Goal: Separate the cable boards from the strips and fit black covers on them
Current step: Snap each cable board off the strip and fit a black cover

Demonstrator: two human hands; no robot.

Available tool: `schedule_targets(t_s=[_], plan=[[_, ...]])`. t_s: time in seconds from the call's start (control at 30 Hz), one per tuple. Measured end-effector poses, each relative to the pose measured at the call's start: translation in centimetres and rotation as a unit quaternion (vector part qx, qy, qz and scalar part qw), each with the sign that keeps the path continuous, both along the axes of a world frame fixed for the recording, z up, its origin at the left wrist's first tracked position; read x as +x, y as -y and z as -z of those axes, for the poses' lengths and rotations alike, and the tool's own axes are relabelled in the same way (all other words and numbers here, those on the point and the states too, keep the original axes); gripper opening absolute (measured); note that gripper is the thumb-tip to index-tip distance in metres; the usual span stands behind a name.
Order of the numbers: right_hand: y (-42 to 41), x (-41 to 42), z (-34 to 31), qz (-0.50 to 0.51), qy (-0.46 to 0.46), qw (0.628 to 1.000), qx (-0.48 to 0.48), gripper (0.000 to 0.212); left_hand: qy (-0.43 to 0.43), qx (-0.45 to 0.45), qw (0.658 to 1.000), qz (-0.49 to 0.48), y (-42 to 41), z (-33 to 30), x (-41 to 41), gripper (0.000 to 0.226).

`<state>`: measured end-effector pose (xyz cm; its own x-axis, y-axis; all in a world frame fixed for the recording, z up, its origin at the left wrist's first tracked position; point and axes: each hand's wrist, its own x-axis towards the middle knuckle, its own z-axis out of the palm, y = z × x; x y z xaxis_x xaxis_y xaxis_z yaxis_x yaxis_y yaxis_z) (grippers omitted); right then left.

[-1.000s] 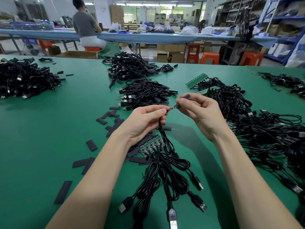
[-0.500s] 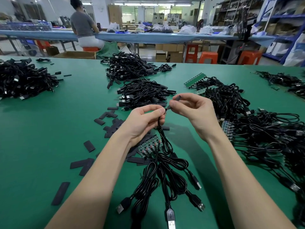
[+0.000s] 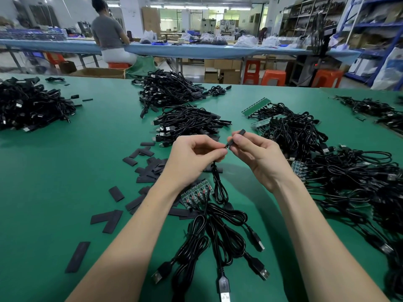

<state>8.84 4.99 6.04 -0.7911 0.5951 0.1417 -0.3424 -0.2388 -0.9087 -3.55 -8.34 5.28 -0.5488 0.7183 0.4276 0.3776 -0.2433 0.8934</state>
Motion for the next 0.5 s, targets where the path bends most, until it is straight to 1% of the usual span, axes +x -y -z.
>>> schedule_targets(t_s=[0.07, 0.17, 0.37, 0.5], plan=[[-0.01, -0.01, 0.05, -0.009, -0.001, 1.0, -0.001, 0.011, -0.002, -0.003, 1.0, 0.006, 0.13, -0.08, -0.01, 0.006], [-0.06, 0.1, 0.06, -0.028, -0.006, 1.0, -0.01, 0.012, 0.019, 0.004, 0.999, 0.031, 0.32, -0.18, -0.08, 0.006], [0.21, 0.12, 0.14, -0.051, -0.014, 0.998, -0.028, 0.012, 0.111, 0.032, 0.991, 0.073, 0.25, -0.08, 0.12, 0.007], [0.3, 0.1, 0.11, -0.05, -0.014, 0.999, -0.014, 0.011, 0.134, 0.038, 0.987, 0.073, 0.15, -0.07, 0.14, 0.01]])
